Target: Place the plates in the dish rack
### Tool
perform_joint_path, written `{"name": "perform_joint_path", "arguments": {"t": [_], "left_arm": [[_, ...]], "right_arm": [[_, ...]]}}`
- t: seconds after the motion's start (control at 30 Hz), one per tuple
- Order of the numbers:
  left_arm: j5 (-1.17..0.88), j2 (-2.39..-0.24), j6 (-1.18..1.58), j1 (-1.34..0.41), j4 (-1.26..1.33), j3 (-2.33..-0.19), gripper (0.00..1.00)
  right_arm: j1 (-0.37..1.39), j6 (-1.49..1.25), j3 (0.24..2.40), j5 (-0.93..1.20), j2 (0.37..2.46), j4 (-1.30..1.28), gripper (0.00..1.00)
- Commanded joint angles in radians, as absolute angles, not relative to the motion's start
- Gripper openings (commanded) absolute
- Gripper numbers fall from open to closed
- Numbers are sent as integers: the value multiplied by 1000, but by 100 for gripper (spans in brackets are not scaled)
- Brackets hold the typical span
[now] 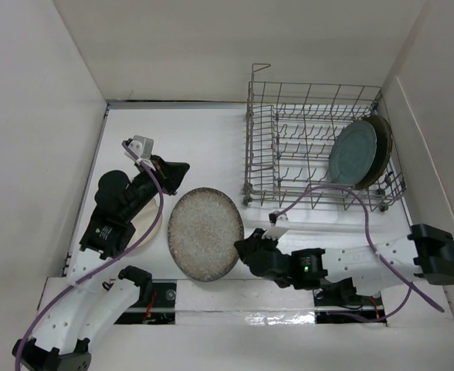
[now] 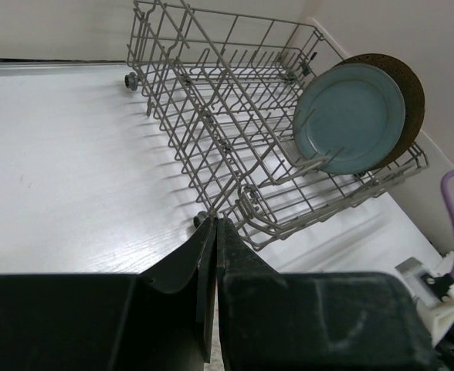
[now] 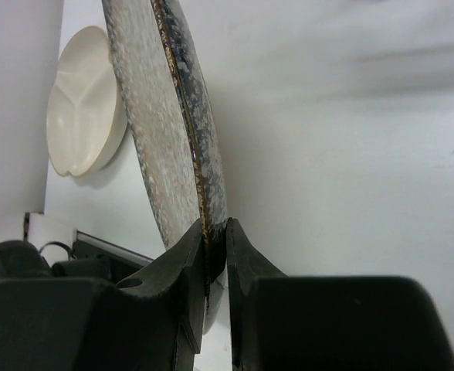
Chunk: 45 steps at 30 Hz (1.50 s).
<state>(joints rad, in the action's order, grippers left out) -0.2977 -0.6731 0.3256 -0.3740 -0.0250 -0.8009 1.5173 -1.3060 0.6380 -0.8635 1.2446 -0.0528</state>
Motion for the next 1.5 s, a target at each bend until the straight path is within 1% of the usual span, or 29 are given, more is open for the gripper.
{"name": "perform_joint_path", "arguments": {"t": [0.0,0.13,0.37,0.6,0.73,0.8,0.93,1.03,1.2,1.3,1.4,1.43,1.47], "left_arm": [[-268,-649,319,-380,2,-850,0],[-249,-644,318,-380,-20,-856,0],[-173,-635,313,-380,-44,-877,0],[-138,-634,318,-380,-55,-877,0],[-137,-634,319,-380,-54,-874,0],[-138,-635,321,-380,-52,-870,0],[-138,-634,321,-380,-54,-868,0],[-140,-637,321,-380,-52,-867,0],[-147,-638,324,-380,-51,-859,0],[-167,-643,327,-380,-41,-853,0],[-173,-646,327,-380,-40,-851,0],[-175,-646,327,-380,-40,-851,0],[-176,-646,327,-380,-40,-851,0]], "right_arm": [[1528,-1137,681,-1032,1122,41,0],[1528,-1031,693,-1043,988,69,0],[1528,-841,739,-1034,856,129,0],[1517,-609,822,-1088,727,184,0],[1439,-474,860,-1066,638,242,0],[1370,-414,911,-1045,618,244,0],[1238,-379,1037,-918,620,181,0],[1149,-342,1129,-870,637,163,0],[1020,-287,1261,-830,698,84,0],[927,-227,1334,-828,729,81,0],[830,-160,1429,-807,784,91,0],[786,-112,1487,-804,831,86,0],[761,-92,1488,-804,856,80,0]]}}
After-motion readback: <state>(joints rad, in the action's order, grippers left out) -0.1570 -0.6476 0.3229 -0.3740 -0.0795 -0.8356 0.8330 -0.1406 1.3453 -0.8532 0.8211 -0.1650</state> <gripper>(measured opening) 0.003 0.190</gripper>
